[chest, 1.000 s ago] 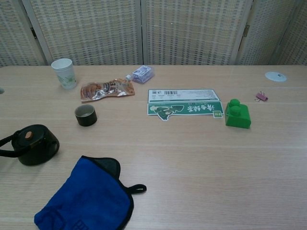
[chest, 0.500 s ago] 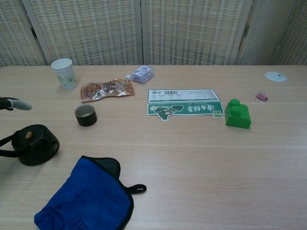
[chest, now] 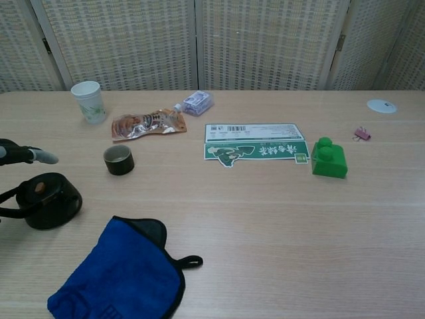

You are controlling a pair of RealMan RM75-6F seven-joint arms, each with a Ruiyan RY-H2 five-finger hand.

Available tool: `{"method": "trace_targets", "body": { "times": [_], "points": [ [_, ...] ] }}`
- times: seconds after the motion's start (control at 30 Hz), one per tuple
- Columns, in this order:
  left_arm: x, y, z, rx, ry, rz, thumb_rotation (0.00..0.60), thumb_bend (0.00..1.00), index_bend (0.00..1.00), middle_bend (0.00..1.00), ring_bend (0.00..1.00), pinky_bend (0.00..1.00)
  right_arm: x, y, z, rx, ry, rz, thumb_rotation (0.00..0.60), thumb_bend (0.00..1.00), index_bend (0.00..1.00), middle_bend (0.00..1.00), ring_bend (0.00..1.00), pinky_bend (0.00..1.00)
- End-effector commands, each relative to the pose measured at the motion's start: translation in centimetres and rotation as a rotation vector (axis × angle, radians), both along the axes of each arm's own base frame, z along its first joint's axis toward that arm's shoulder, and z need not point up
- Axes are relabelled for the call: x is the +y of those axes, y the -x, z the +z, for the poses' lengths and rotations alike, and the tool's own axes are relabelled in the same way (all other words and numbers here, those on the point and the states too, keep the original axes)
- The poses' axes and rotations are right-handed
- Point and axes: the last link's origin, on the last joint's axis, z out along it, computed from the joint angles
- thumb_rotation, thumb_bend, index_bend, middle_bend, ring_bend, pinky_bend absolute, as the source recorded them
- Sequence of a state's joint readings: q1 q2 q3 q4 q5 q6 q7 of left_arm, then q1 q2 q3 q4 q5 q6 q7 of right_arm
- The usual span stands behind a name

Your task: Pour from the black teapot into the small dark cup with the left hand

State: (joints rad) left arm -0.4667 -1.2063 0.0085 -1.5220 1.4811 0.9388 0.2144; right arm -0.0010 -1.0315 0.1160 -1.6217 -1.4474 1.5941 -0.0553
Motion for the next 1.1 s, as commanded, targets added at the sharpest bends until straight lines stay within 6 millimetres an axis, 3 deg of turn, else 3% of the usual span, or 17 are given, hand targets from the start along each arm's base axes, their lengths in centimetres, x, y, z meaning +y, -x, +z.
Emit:
{"method": "trace_targets", "body": {
  "times": [0.03,0.77,1.1],
  "points": [
    [0.5,-0.1,-0.3,0.004,0.004,0.006,0.600,0.22,0.00,0.08,0.15,0.07,0.0,0.1,0.0,-0.001,0.001,-0.004,0.600,0.17,0.19,0.22,0.18,0.25],
    [4.8,0.2,-0.8,0.026,-0.059,0.029,0.600,0.22,0.00,0.08,0.15,0.07,-0.1,0.7,0.1,-0.002,0.002,-0.021,0.600,0.17,0.19,0.22,0.18,0.25],
    [2.8,0.0,0.4,0.001,-0.067,-0.056,0.600,0.22,0.09,0.08,0.15,0.07,-0.7,0.0,1.6,0.031,0.023,-0.005,0.600,0.17,0.19,0.22,0.18,0.25]
  ]
}}
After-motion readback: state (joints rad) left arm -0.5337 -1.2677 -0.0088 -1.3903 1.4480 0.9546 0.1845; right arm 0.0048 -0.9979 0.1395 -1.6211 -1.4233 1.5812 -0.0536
